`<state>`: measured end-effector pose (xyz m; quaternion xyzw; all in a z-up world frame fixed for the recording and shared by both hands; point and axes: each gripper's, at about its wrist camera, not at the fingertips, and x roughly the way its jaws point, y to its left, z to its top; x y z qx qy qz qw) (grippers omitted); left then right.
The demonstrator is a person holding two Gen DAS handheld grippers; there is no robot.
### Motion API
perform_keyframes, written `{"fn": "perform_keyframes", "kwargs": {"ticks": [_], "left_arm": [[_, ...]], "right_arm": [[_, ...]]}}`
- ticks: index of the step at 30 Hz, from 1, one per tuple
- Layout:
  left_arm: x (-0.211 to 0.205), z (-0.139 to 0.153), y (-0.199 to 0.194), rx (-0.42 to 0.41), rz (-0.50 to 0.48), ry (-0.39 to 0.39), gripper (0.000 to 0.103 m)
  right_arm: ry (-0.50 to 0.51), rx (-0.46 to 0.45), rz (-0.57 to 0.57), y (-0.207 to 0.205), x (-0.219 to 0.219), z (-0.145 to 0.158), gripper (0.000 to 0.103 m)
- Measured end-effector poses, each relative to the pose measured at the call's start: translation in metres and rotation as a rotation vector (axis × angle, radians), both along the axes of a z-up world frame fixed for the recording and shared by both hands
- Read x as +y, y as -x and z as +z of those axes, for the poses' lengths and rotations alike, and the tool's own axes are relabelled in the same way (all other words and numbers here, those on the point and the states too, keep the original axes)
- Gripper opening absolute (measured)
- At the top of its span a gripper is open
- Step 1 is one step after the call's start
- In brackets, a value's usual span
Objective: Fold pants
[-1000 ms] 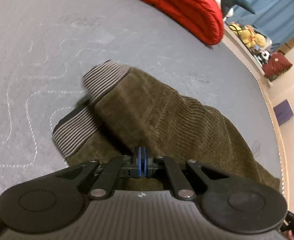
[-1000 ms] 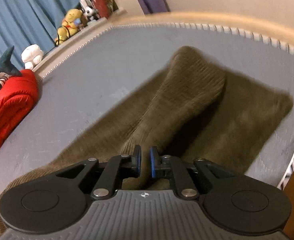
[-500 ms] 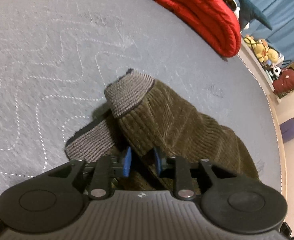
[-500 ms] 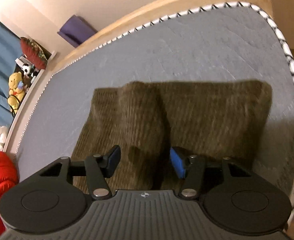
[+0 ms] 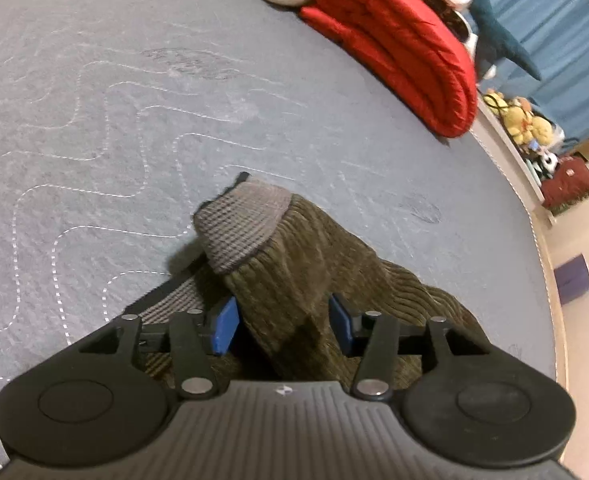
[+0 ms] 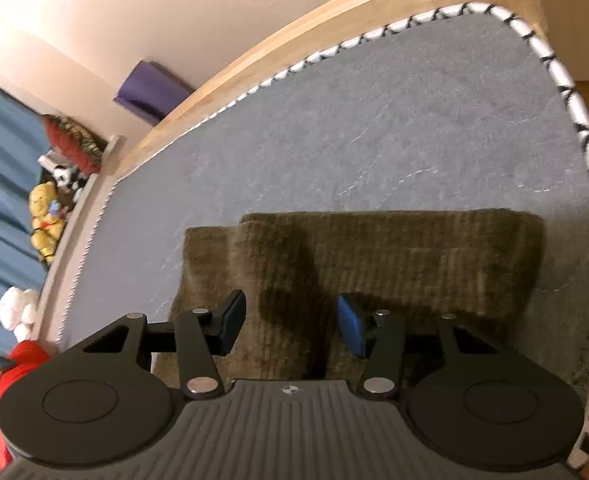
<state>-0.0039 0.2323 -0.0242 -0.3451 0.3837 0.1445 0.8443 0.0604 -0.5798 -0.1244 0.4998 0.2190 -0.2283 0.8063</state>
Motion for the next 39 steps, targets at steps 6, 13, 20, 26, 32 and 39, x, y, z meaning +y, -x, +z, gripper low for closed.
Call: {"fn": "perform_keyframes", "kwargs": {"ticks": [6,13,20,26,32,39], "left_arm": [[-0.005,-0.013,-0.016,0.063,-0.029,-0.056,0.054],[-0.005,-0.021,-0.018,0.078,-0.042,-0.103,0.048],[-0.013,0.003,-0.008,-0.015,-0.073,-0.175,0.015],[-0.009,0.053,0.04,-0.178,-0.051,-0.142,0.013],[-0.004,0.032,0.066,0.012,-0.072,-0.118,0.014],[-0.008,0.002,0.061,0.221,-0.077,-0.181,0.045]], "right_arm": [[-0.072,-0.04,0.012,-0.003,-0.002,-0.008,0.054],[-0.135,0.035,-0.047,0.013,0.006,-0.002,0.037],[-0.099,-0.02,-0.023,0.004,0.009,-0.002,0.014],[0.042,-0.208,-0.098,0.032,0.023,0.064,0.01],[0.232,0.026,-0.152,0.071,0.037,0.093,0.01],[0.023,0.213,-0.168,0.083,-0.003,0.036,0.017]]}}
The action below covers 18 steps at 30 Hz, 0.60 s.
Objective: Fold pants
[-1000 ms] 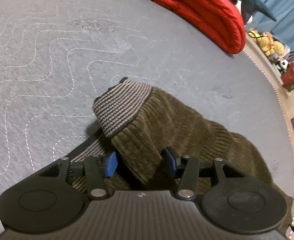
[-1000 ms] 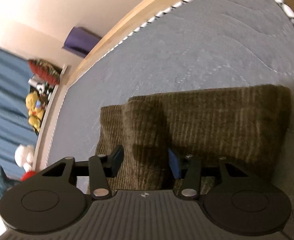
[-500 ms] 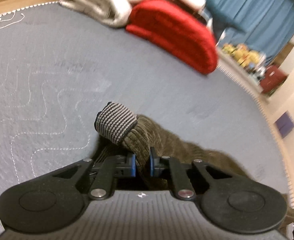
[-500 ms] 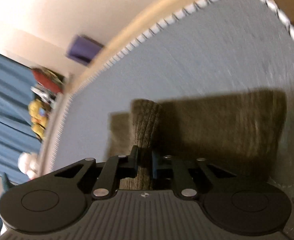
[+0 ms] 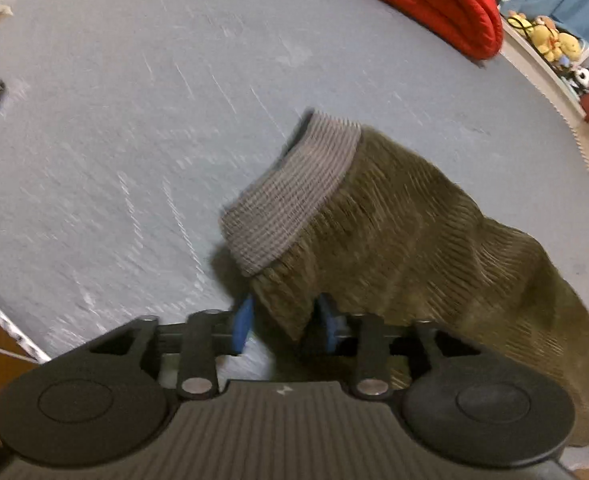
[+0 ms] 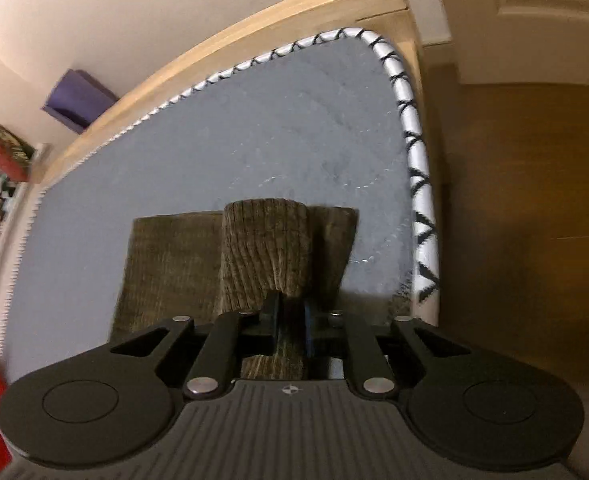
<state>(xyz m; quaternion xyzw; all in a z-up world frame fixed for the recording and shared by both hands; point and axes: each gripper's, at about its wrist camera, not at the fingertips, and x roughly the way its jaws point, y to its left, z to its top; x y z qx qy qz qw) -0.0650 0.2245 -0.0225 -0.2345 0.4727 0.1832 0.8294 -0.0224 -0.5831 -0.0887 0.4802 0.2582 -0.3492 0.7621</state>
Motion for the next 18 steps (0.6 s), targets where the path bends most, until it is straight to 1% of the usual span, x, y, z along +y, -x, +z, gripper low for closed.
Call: {"fn": "perform_keyframes", "kwargs": {"ticks": [1,2,4,5,6,7,8,9,10,12,13,14,15,16,17,18], "left_arm": [[-0.001,0.008,0.002,-0.022,0.025,-0.036,0.048],[-0.001,0.015,0.005,-0.047,0.051,-0.06,0.05],[-0.002,0.03,0.009,-0.105,0.106,-0.123,0.053],[-0.002,0.036,0.007,-0.129,0.126,-0.151,0.053],[-0.004,0.043,0.007,-0.16,0.14,-0.176,0.053],[-0.006,0.047,0.007,-0.185,0.144,-0.184,0.054],[-0.007,0.049,0.007,-0.206,0.142,-0.182,0.054],[-0.011,0.051,0.004,-0.218,0.127,-0.177,0.055],[-0.015,0.052,0.001,-0.221,0.11,-0.174,0.055],[-0.022,0.052,-0.005,-0.229,0.06,-0.142,0.055],[-0.026,0.053,-0.008,-0.229,0.021,-0.128,0.055],[-0.029,0.054,-0.012,-0.232,-0.024,-0.113,0.055],[-0.031,0.056,-0.014,-0.24,-0.056,-0.101,0.055],[-0.033,0.059,-0.02,-0.258,-0.095,-0.088,0.055],[-0.038,0.061,-0.025,-0.274,-0.138,-0.083,0.055],[-0.041,0.062,-0.033,-0.286,-0.194,-0.088,0.055]], "right_arm": [[0.015,-0.018,0.004,0.002,-0.005,0.002,0.023],[0.026,-0.03,0.0,0.003,-0.01,0.002,0.025],[0.015,-0.056,-0.008,0.003,-0.016,0.0,0.025],[0.006,-0.068,-0.002,0.003,-0.018,-0.001,0.015],[0.01,-0.075,0.01,0.002,-0.016,-0.002,0.01],[0.038,-0.076,0.014,0.004,-0.013,0.001,0.006],[0.081,-0.077,-0.009,0.008,-0.011,0.007,0.003],[0.108,-0.081,-0.025,0.011,-0.008,0.011,0.003],[0.119,-0.067,-0.037,0.014,-0.006,0.013,0.003],[0.095,0.022,-0.066,0.013,-0.007,0.005,0.003],[0.073,0.046,-0.074,0.014,-0.008,0.0,0.007],[0.063,0.058,-0.087,0.014,-0.01,-0.002,0.018],[0.083,0.073,-0.099,0.015,-0.009,0.001,0.022],[0.132,0.085,-0.106,0.014,-0.005,0.009,0.025],[0.195,0.095,-0.118,0.013,-0.001,0.017,0.025],[0.28,0.104,-0.134,0.012,0.005,0.029,0.025]]}}
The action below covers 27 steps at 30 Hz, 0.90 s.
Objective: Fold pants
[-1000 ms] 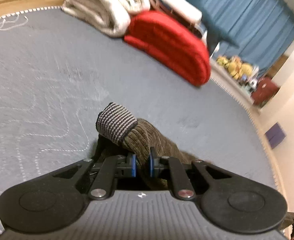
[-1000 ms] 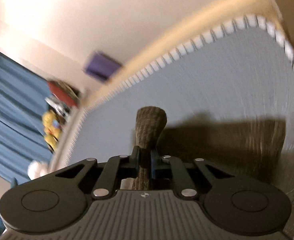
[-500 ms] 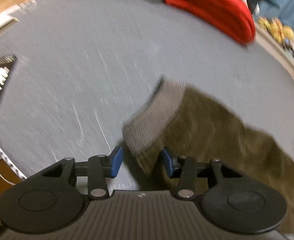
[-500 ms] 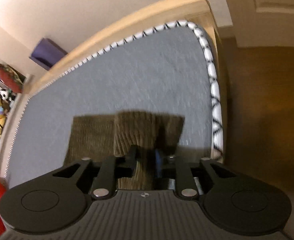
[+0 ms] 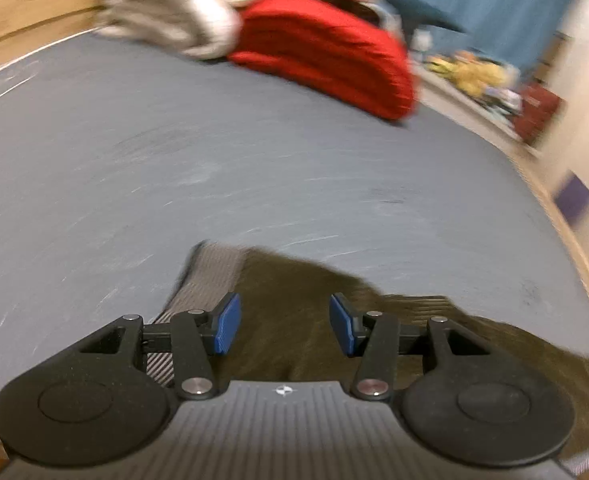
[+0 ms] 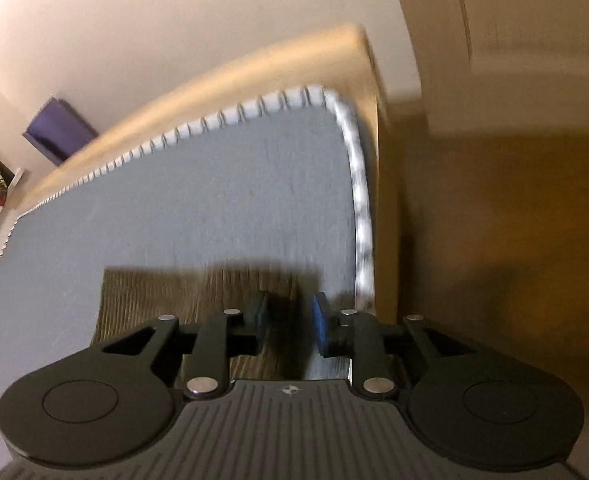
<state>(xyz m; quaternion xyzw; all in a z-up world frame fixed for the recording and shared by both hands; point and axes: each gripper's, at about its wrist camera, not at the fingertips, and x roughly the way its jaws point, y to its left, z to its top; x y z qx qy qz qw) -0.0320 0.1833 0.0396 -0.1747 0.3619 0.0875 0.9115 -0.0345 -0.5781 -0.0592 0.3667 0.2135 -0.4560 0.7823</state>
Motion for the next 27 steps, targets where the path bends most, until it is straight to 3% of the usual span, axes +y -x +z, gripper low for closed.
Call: {"fn": "perform_keyframes", "kwargs": {"ticks": [2,6,9,12,15,17,21,25,27], "left_arm": [[-0.001,0.002,-0.018,-0.017,-0.09,-0.049,0.054],[0.001,-0.009,-0.053,-0.006,-0.205,-0.149,0.053],[0.018,-0.024,-0.078,0.03,-0.197,-0.142,0.053],[0.038,-0.035,-0.092,0.055,-0.126,-0.146,0.055],[0.058,-0.048,-0.101,0.097,-0.119,-0.086,0.067],[0.067,-0.055,-0.109,0.11,-0.137,-0.052,0.067],[0.059,-0.064,-0.12,0.103,-0.253,-0.078,0.074],[0.031,-0.079,-0.129,0.091,-0.418,-0.242,0.076],[0.023,-0.088,-0.131,0.094,-0.501,-0.284,0.073]], "right_arm": [[0.099,-0.029,0.03,-0.004,0.009,0.015,0.028],[0.224,-0.089,0.221,-0.031,0.039,0.033,0.029],[0.247,-0.109,0.428,-0.064,0.066,0.034,0.034],[0.243,-0.091,0.6,-0.1,0.09,0.027,0.042],[0.237,-0.034,0.706,-0.131,0.104,0.015,0.043],[0.23,0.002,0.748,-0.144,0.112,0.01,0.043],[0.158,0.042,0.788,-0.167,0.117,-0.001,0.048],[0.175,0.087,0.831,-0.185,0.136,-0.007,0.048],[0.172,0.104,0.844,-0.193,0.142,-0.012,0.048]]}}
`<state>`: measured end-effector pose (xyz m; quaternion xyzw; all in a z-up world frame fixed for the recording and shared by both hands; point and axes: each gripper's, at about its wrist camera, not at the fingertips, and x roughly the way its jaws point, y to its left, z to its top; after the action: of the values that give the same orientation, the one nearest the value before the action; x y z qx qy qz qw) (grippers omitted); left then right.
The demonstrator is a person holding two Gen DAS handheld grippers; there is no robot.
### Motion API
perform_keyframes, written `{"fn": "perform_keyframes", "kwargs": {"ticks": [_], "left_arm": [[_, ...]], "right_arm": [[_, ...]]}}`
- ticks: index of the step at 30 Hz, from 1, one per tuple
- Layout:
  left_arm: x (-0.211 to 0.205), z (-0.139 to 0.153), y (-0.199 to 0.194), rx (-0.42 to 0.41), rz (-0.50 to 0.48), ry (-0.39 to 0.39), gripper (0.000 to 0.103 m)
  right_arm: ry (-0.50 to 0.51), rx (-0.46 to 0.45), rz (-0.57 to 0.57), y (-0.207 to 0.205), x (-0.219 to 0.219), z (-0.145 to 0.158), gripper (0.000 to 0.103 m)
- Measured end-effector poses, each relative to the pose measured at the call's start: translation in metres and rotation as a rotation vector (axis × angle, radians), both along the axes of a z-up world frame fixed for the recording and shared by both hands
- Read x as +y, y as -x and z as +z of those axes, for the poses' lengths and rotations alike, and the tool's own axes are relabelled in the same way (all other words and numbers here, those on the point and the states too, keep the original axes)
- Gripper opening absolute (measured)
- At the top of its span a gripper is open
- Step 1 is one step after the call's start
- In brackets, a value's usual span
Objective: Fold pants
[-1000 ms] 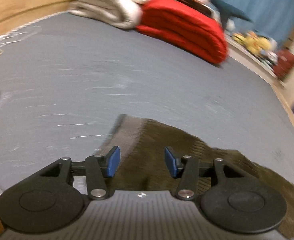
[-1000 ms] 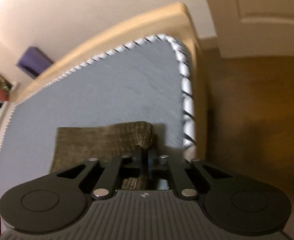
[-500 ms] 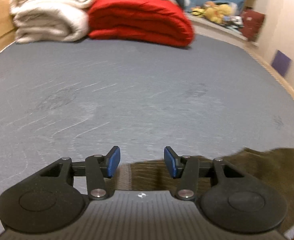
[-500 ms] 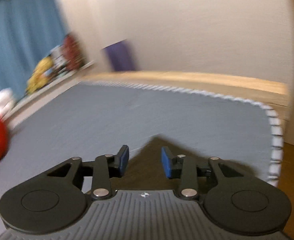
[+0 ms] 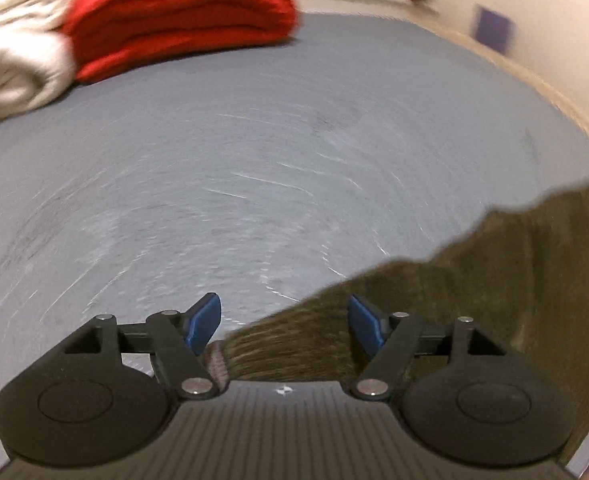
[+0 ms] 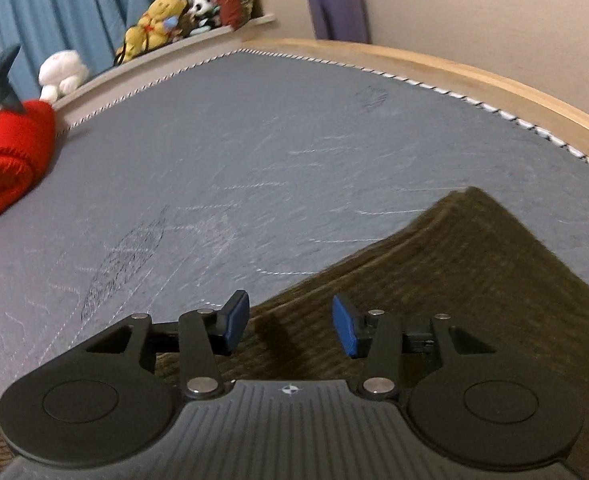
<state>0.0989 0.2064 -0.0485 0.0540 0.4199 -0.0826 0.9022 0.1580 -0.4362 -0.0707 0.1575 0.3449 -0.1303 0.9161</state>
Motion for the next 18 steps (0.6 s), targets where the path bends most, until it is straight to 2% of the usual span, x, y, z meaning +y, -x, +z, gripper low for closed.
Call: {"fn": "perform_keyframes", "kwargs": {"ticks": [2,3,4,6,9,11,12,13,14,16,18], "left_arm": [[0.007,-0.008,-0.002,0.011,-0.04,-0.027,0.035],[0.015,-0.012,-0.003,0.019,-0.034,-0.044,0.03],[0.024,-0.013,-0.004,0.02,-0.016,-0.057,0.03],[0.035,-0.013,-0.004,0.032,0.031,-0.004,0.03],[0.027,-0.016,-0.003,0.035,0.044,-0.048,0.032],[0.026,-0.014,-0.006,0.064,0.077,-0.044,0.034],[0.025,-0.01,-0.009,0.078,0.094,-0.044,0.037],[0.022,-0.007,-0.009,0.089,0.117,-0.061,0.048],[0.018,-0.005,-0.011,0.093,0.139,-0.081,0.055],[0.012,0.002,-0.007,0.062,0.152,-0.112,0.056],[-0.002,0.013,-0.001,-0.008,0.157,-0.149,0.054]], "right_arm": [[0.007,0.018,0.001,-0.004,0.0,-0.006,0.048],[0.018,0.025,-0.002,-0.007,-0.001,-0.009,0.048],[0.032,0.029,-0.003,-0.009,-0.001,-0.011,0.048],[0.071,0.029,-0.008,-0.013,-0.004,-0.018,0.048],[0.127,0.033,-0.036,-0.016,-0.009,-0.021,0.045],[0.146,0.03,-0.049,-0.017,-0.012,-0.025,0.045],[0.177,0.032,-0.053,-0.018,-0.012,-0.027,0.045],[0.201,0.032,-0.052,-0.02,-0.014,-0.029,0.045],[0.22,0.029,-0.049,-0.021,-0.014,-0.032,0.045],[0.249,0.027,-0.05,-0.022,-0.018,-0.034,0.045],[0.26,0.022,-0.067,-0.025,-0.022,-0.036,0.045]]}}
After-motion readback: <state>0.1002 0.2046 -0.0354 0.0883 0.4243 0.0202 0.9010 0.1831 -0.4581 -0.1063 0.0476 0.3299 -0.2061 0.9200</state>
